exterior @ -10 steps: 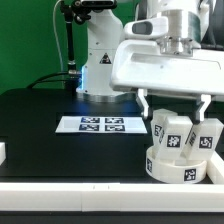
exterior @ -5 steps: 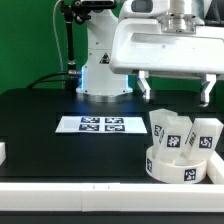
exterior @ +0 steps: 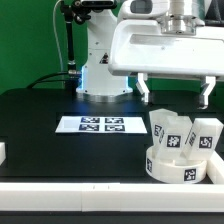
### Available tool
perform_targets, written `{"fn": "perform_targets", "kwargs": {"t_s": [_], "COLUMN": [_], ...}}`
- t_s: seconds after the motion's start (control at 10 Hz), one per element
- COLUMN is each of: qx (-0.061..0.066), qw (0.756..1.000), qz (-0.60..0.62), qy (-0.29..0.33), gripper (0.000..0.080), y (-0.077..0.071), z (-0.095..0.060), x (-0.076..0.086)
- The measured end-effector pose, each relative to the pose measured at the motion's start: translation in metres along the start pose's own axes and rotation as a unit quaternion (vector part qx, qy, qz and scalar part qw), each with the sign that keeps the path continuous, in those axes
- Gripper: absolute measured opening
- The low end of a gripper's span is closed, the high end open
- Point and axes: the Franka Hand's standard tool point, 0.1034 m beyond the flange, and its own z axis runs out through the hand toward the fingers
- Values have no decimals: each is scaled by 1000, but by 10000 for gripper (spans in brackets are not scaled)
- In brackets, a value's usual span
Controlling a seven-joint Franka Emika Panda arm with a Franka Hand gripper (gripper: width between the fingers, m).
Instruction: Assemble stool
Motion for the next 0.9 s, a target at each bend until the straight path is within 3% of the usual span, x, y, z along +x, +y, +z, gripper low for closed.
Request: {"fn": "perform_targets", "kwargs": {"t_s": [0.3,0.6,0.9], "qx": [29,32,33], "qw": [992,976,978], "qz": [4,15,0], "qy": [-126,-213,-206], "gripper": [649,649,649], "y": [1,-2,1], "z": [3,2,4], "x": [-1,-7,-6]}}
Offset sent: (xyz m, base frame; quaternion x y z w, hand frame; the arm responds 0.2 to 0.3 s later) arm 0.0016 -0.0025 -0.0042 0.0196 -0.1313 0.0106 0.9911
